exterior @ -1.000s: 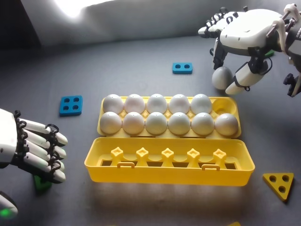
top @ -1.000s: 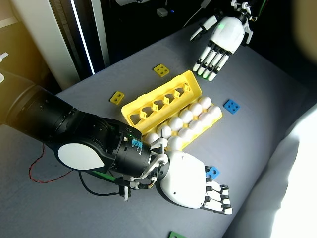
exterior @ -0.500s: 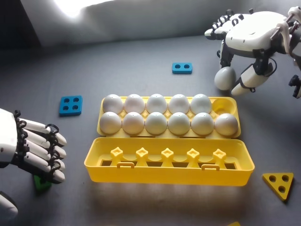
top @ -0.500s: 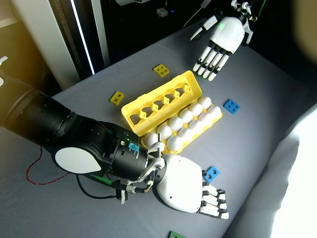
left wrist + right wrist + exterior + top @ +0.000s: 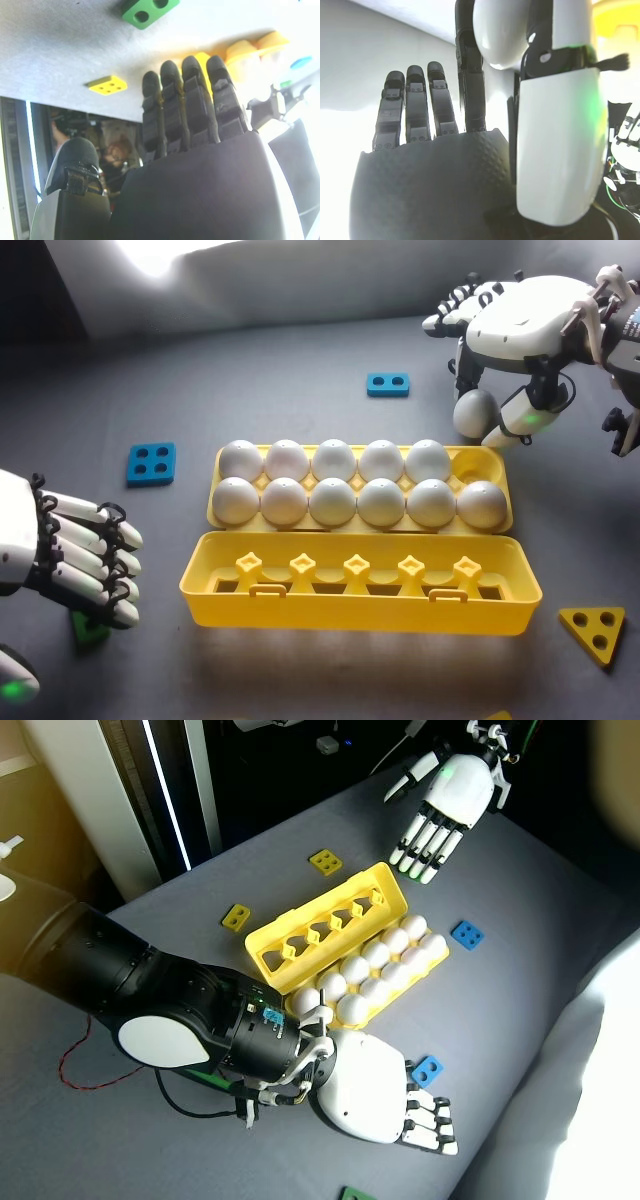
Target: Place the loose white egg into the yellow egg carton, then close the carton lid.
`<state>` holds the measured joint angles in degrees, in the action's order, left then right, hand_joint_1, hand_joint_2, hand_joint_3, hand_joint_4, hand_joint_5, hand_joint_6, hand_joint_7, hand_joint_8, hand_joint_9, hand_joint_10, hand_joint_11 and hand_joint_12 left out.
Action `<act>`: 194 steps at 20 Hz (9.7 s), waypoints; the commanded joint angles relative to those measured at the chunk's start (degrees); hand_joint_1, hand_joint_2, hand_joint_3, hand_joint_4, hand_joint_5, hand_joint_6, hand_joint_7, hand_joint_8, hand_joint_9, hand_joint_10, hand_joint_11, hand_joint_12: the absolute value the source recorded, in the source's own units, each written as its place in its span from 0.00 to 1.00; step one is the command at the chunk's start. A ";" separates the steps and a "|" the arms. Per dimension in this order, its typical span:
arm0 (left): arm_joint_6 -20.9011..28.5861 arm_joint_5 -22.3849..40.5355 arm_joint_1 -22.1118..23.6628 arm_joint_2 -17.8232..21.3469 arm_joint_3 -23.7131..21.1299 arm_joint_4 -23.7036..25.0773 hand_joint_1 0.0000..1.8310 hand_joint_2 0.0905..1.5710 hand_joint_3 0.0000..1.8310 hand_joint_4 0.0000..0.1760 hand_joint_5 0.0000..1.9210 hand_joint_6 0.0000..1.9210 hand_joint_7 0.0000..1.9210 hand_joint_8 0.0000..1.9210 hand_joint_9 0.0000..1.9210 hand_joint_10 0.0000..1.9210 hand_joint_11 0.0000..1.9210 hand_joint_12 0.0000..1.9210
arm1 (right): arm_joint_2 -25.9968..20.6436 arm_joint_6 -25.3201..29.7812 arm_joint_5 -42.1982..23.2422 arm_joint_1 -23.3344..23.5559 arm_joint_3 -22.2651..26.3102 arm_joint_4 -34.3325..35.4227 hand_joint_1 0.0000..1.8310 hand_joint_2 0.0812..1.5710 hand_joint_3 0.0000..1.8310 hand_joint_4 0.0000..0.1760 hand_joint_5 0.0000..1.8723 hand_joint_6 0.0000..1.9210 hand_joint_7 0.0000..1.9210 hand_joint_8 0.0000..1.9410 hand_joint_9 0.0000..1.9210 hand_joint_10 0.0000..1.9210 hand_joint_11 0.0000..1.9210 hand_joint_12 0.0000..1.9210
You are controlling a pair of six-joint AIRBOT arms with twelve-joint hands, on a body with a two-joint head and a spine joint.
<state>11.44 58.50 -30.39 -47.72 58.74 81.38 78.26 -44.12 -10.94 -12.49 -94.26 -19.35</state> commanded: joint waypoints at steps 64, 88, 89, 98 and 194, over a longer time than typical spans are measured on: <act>0.26 2.39 0.23 1.05 -0.36 -2.20 0.00 0.77 0.00 0.00 0.21 0.00 0.21 0.00 0.14 0.00 0.00 0.15 | -12.52 4.43 0.53 4.32 17.56 1.42 0.60 0.61 0.00 1.00 0.69 0.24 0.17 0.00 0.15 0.01 0.00 0.00; 0.26 2.38 0.47 0.91 -0.30 -2.19 0.00 0.76 0.00 0.00 0.21 0.00 0.20 0.00 0.11 0.00 0.00 0.13 | -9.94 3.16 -1.84 2.69 15.25 2.33 0.60 0.61 0.00 1.00 0.69 0.24 0.18 0.00 0.15 0.01 0.00 0.00; 0.26 2.38 0.47 0.93 -0.30 -2.19 0.00 0.76 0.00 0.00 0.21 0.00 0.20 0.00 0.12 0.00 0.00 0.14 | -9.86 3.16 -1.90 2.60 15.25 2.54 0.60 0.61 0.00 0.99 0.69 0.24 0.18 0.00 0.16 0.01 0.00 0.00; 0.26 2.30 0.44 0.89 -0.24 -2.20 0.00 0.77 0.00 0.00 0.21 0.00 0.20 0.00 0.12 0.00 0.00 0.17 | -9.52 3.15 -2.28 2.25 15.25 2.92 0.60 0.61 0.00 0.98 0.68 0.24 0.19 0.00 0.17 0.01 0.00 0.00; 2.64 4.25 0.43 0.58 -1.23 -3.40 0.00 0.78 0.00 0.00 0.17 0.00 0.17 0.00 0.13 0.00 0.00 0.17 | -20.34 46.51 -8.95 6.97 22.39 -43.44 0.41 0.51 0.00 0.00 0.10 0.00 0.08 0.00 0.08 0.00 0.00 0.28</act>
<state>13.67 59.40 -30.22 -47.77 57.36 81.43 58.17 2.35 -16.23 -6.37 -71.37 -64.55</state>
